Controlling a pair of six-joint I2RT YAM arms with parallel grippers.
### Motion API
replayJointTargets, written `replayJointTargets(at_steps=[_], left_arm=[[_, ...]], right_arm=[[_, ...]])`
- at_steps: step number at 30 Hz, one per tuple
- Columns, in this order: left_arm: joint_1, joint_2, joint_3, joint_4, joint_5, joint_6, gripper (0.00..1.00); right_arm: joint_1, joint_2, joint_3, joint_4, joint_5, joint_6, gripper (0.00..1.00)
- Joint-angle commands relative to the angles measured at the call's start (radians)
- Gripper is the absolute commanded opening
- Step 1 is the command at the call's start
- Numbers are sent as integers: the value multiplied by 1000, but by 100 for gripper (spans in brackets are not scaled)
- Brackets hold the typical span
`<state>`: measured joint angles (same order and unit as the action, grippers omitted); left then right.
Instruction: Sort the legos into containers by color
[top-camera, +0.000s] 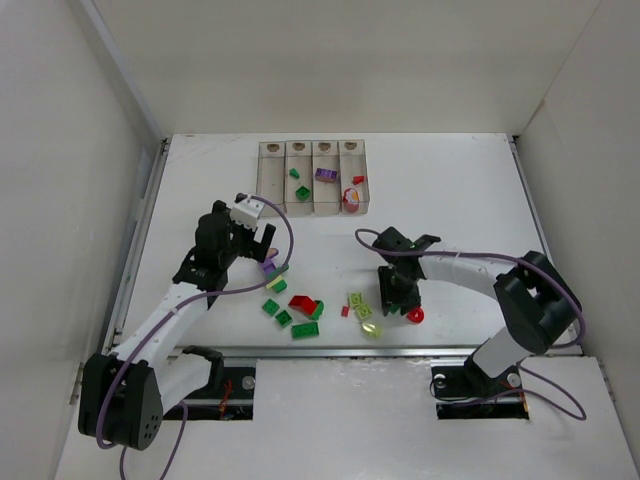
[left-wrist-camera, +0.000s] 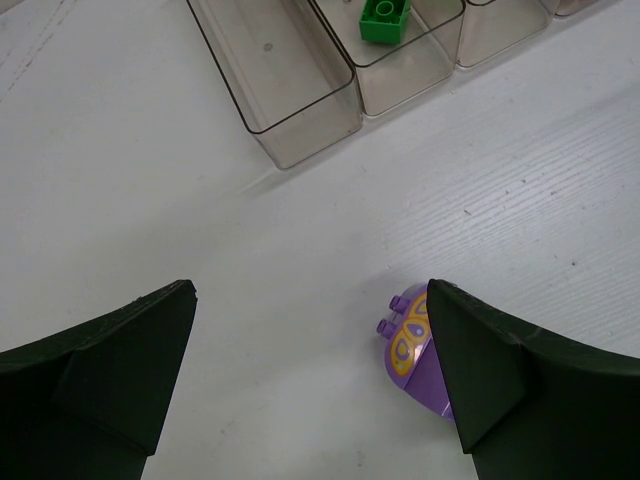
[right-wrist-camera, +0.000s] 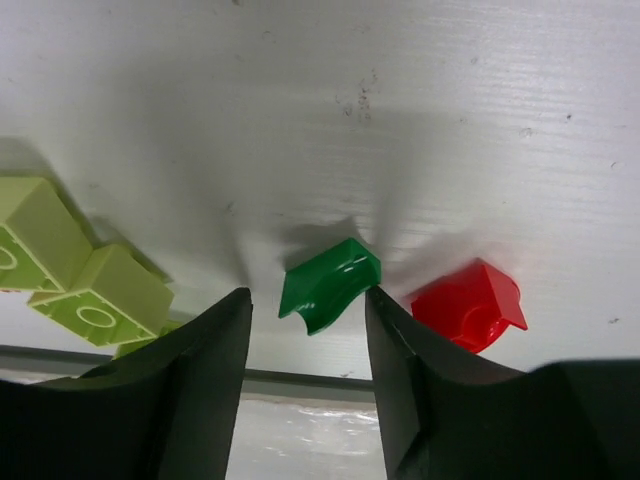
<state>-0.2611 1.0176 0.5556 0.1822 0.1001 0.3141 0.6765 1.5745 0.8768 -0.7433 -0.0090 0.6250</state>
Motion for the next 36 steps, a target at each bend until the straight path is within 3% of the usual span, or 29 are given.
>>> replayJointTargets(at_steps=[1,3,7,19,25,31,36], left_arm=[[-4,-27,-2,20,-2,6,100],[-4,-27,-2,20,-2,6,100],[-4,-27,-2,20,-2,6,100],[-4,-27,-11,20,-2,6,100],[-4,-27,-11,20,-2,6,100],[-4,-27,-11,11,-92,-49,100],[-4,-27,-11,-3,-195,-135,100]], right_arm=[[11,57,-2,53,37,-4,57],[11,73,8,53,27,-13,64],[11,73,19,62,27,-13,64],[11,73,37,53,49,-25,7],[11,64,132,15,67,-94,0],[11,68,480,-33,89,-198,0],[11,281,821,82,66,-257,0]])
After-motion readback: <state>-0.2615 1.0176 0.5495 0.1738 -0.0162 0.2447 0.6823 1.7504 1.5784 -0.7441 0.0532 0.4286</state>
